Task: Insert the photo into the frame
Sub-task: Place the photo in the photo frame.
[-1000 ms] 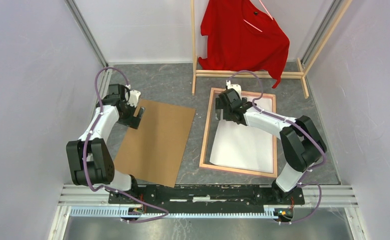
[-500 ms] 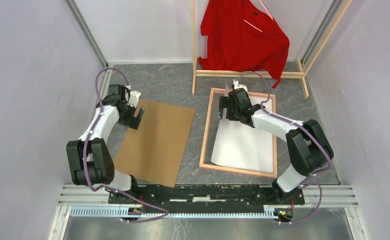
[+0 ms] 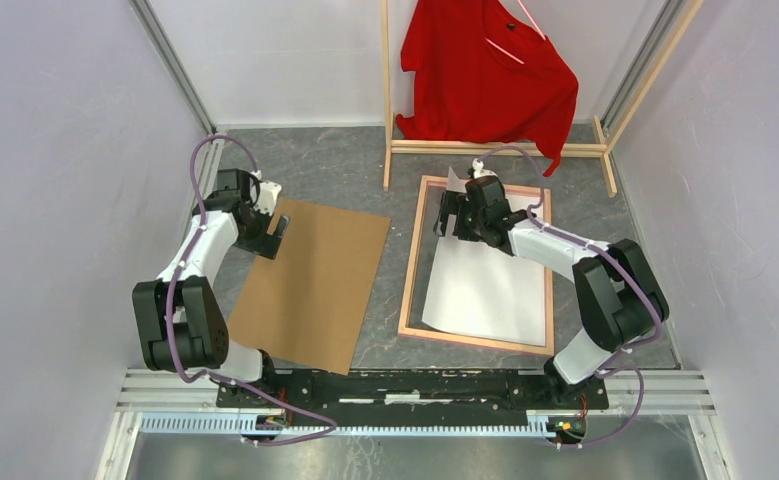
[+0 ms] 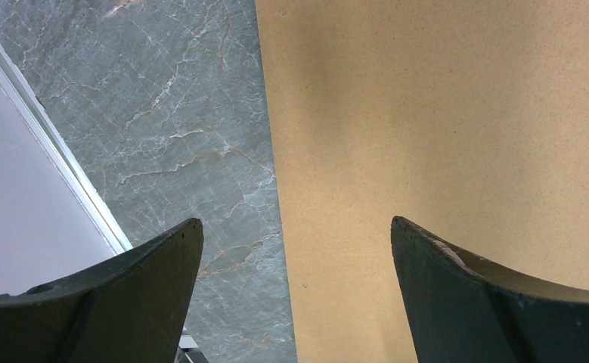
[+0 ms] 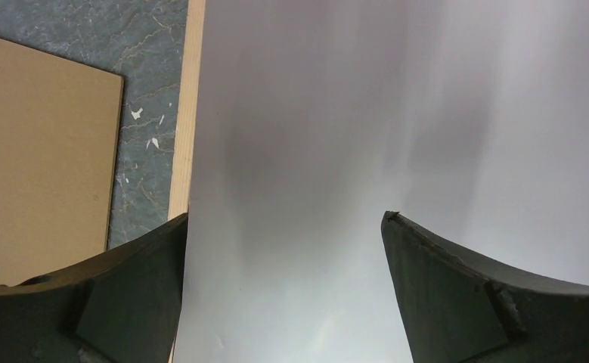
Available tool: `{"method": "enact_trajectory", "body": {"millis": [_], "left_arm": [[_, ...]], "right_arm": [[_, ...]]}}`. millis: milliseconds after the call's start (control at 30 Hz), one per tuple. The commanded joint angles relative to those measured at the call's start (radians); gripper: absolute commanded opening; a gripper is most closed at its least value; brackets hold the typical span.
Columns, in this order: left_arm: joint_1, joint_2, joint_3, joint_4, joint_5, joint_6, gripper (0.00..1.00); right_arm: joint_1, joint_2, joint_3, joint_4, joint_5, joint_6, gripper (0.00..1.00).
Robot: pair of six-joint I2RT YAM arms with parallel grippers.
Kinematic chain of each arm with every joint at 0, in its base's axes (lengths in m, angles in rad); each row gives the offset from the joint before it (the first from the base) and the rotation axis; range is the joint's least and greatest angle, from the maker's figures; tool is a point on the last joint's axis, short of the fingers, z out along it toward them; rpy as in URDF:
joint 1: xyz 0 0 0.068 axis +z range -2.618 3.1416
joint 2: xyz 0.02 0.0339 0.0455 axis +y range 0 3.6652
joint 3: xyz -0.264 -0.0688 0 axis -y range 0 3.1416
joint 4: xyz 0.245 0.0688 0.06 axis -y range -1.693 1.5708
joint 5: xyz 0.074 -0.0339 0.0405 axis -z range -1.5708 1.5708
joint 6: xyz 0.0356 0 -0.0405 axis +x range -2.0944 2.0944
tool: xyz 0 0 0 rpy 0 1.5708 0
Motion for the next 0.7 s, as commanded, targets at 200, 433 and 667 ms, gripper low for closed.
{"method": "enact_trajectory", "body": {"millis": [200,433,667], "left_arm": [[0.004,-0.025,-0.012,0.005,0.001,0.057,1.0],[0.004,-0.025,-0.008,0.005,0.003,0.055,1.0],[0.003,-0.027,-0.018,0.006,0.001,0.06,1.0]], "right_arm": [[-0.059,-0.066,-0.084,0.115,-0.132,0.048,0.98],[-0.066,-0.068,-0.076,0.142,-0.192,0.052,0.98],[-0.073,-0.08,-0.07,0.159,-0.247,0.06,0.98]]}}
